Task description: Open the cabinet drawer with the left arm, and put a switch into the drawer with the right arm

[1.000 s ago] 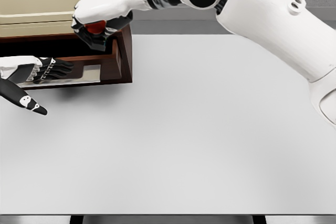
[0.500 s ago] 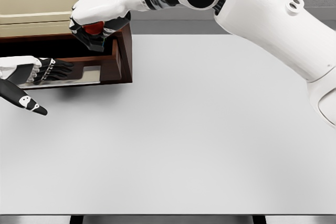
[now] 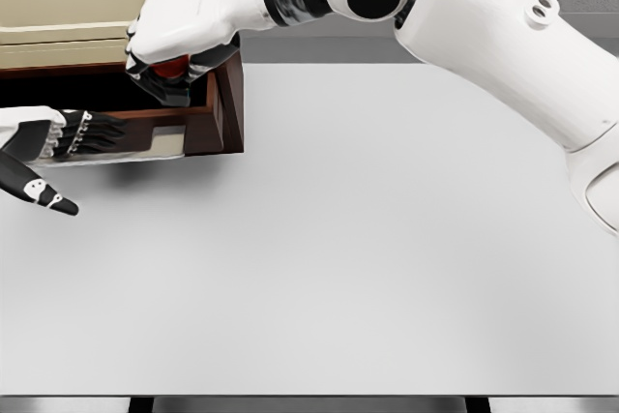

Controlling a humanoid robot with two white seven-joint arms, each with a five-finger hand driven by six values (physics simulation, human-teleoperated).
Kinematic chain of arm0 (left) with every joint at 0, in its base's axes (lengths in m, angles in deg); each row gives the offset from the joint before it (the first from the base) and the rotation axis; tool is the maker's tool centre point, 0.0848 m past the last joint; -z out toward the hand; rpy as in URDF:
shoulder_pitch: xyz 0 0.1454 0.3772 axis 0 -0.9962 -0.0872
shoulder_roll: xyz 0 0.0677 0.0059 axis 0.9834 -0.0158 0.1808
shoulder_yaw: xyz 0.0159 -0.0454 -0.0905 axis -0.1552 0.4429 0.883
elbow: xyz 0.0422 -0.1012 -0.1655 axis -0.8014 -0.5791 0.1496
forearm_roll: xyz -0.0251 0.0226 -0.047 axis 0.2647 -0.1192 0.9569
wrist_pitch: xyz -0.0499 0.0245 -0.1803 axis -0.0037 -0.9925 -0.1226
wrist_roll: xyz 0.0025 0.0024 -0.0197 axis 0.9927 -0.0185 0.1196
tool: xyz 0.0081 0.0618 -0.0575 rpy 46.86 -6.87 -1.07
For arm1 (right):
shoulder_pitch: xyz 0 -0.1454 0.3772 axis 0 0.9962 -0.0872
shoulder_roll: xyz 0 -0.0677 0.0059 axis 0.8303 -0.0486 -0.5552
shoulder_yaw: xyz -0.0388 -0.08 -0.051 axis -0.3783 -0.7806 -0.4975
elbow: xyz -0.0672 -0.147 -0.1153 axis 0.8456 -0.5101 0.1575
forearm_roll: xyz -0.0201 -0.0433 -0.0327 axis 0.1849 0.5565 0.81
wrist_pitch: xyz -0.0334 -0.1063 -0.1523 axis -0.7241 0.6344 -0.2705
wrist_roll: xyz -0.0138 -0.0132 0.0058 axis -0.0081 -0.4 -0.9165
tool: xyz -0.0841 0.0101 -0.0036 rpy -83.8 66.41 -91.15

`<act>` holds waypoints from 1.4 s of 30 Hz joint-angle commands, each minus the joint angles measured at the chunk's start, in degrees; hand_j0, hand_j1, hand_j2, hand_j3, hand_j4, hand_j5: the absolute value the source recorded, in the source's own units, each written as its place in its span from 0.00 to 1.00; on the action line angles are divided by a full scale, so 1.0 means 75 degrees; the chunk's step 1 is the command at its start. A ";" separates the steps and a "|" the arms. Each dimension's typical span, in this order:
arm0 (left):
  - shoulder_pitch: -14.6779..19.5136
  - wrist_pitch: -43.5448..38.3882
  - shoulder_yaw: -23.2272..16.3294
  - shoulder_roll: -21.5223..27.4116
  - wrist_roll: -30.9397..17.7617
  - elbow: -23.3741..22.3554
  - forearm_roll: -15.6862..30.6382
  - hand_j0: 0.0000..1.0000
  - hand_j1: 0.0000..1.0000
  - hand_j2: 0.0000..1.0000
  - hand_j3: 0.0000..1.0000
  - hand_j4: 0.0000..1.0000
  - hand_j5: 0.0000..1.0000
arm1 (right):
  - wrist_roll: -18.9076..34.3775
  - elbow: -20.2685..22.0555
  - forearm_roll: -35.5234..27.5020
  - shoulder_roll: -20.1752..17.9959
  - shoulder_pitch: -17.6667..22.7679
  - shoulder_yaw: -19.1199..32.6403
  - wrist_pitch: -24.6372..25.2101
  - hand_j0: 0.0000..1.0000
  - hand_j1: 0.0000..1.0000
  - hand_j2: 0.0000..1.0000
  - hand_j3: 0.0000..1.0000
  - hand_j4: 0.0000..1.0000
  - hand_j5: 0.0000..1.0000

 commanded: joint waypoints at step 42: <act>-0.0128 -0.0689 0.0008 0.0389 -0.0003 -0.0008 0.1174 1.00 1.00 1.00 1.00 1.00 1.00 | -0.0005 -0.1607 0.0150 0.1163 0.0035 -0.0002 -0.0142 1.00 1.00 1.00 1.00 1.00 1.00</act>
